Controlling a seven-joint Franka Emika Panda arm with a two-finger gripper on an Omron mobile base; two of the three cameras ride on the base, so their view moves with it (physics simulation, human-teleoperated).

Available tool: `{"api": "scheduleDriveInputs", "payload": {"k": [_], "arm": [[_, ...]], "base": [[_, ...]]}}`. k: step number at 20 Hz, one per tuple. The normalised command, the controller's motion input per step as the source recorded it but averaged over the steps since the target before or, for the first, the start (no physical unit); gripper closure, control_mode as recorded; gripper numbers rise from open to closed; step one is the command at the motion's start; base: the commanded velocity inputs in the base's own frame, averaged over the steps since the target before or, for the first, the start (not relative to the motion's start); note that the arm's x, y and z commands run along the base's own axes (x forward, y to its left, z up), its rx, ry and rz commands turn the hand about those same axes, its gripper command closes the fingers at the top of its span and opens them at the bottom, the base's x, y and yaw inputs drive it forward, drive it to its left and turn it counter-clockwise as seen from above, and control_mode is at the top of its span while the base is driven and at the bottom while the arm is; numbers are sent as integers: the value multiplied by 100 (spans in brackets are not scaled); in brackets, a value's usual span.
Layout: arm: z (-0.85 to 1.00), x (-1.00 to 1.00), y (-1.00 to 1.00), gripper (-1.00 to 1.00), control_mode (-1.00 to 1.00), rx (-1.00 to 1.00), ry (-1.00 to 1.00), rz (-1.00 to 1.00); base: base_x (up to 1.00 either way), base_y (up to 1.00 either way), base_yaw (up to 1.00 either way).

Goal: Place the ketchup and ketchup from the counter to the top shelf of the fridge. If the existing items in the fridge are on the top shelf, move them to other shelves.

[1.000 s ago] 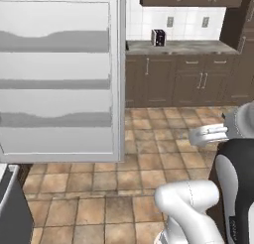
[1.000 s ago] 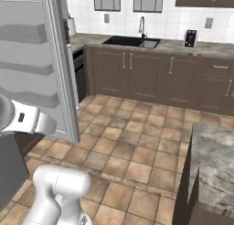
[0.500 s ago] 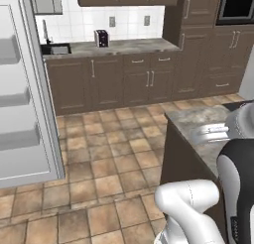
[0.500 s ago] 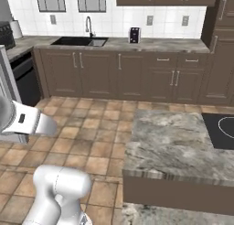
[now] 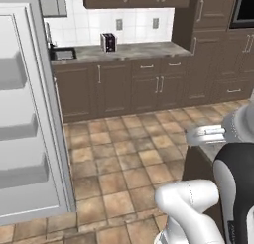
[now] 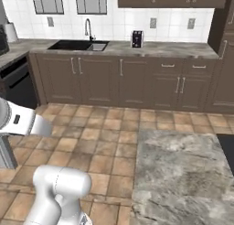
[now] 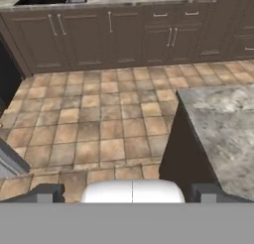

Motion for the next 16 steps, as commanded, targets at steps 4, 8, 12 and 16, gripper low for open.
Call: {"api": "scheduleDriveInputs", "payload": {"k": [4, 8, 12, 16], "arm": [[0, 0, 0, -100, 100, 0, 0, 0], [0, 0, 0, -100, 100, 0, 0, 0], [0, 0, 0, -100, 100, 0, 0, 0], [0, 0, 0, -100, 100, 0, 0, 0]], "base": [[100, -11, 0], [100, -31, 0], [100, -2, 0], [100, 0, 0]]}}
